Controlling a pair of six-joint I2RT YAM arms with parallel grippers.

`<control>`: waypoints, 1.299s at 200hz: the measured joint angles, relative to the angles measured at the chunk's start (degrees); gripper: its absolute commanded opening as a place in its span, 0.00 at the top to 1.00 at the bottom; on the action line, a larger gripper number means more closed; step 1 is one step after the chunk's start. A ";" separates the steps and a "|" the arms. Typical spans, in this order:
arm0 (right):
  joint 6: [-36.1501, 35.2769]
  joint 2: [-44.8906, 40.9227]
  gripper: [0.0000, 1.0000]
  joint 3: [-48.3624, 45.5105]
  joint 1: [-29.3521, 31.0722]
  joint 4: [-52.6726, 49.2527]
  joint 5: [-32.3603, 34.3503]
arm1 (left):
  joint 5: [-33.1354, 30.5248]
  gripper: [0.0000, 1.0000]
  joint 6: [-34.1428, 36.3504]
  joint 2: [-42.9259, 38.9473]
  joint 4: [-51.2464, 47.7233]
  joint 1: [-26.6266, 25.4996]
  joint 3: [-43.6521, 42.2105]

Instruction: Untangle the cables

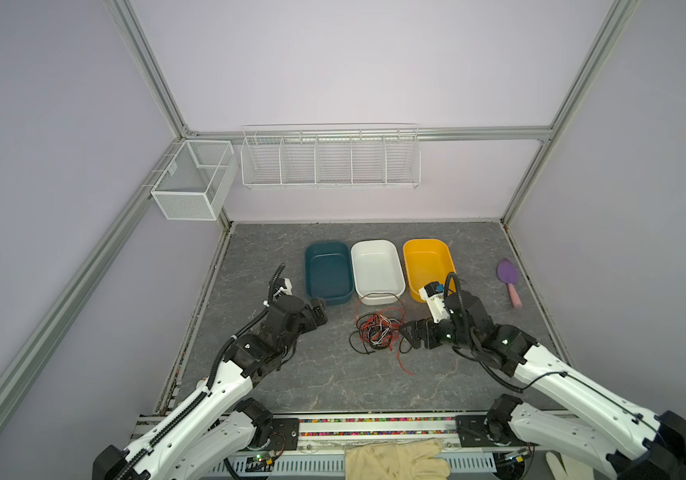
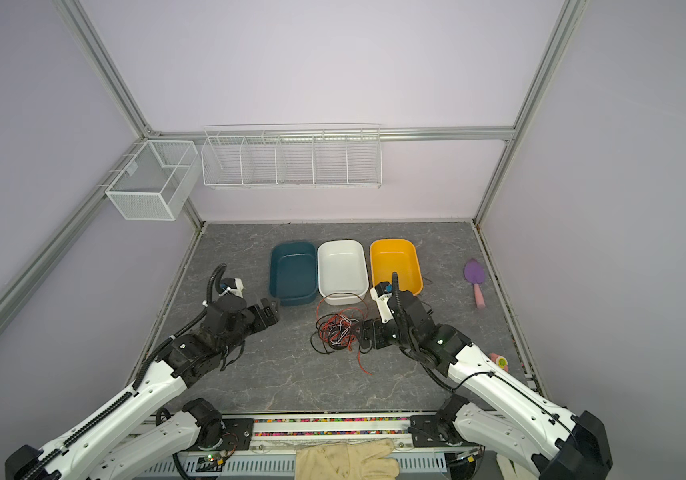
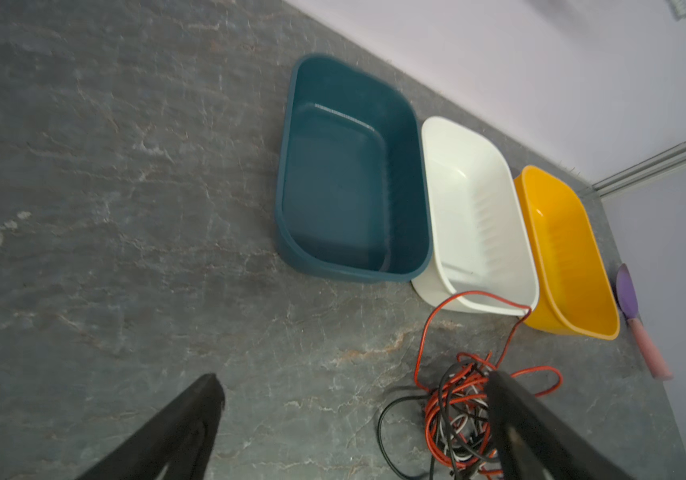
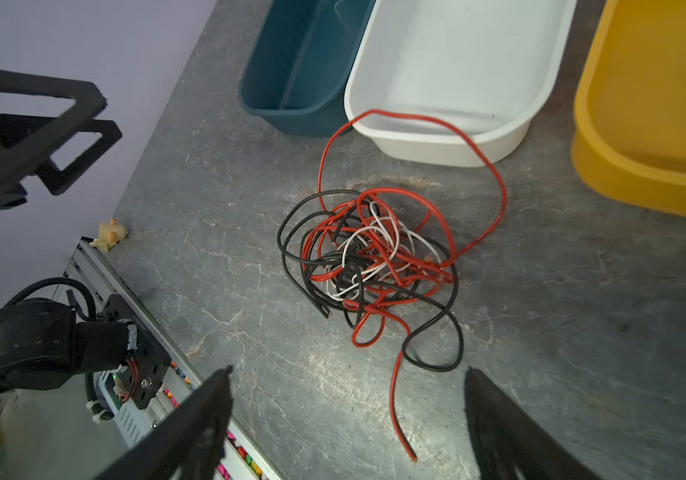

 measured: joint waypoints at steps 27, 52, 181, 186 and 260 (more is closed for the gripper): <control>-0.11 4.15 0.36 -0.20 1.05 0.33 -1.01 | 0.46 0.03 -3.23 3.23 -0.07 -2.67 -2.05; -0.26 8.09 0.43 -0.20 1.51 1.44 -1.40 | 0.63 0.04 -5.46 4.94 0.66 -5.29 -3.30; -1.90 24.65 0.71 4.26 1.79 7.48 -1.03 | 5.42 0.05 -11.85 11.89 10.99 -9.77 -9.53; -1.86 24.92 0.73 4.37 1.79 7.56 -0.96 | 5.55 0.05 -11.98 12.11 11.30 -9.88 -9.51; -3.21 25.51 0.93 6.08 4.94 7.69 -0.94 | 7.13 0.05 -14.25 14.47 15.61 -11.52 -10.16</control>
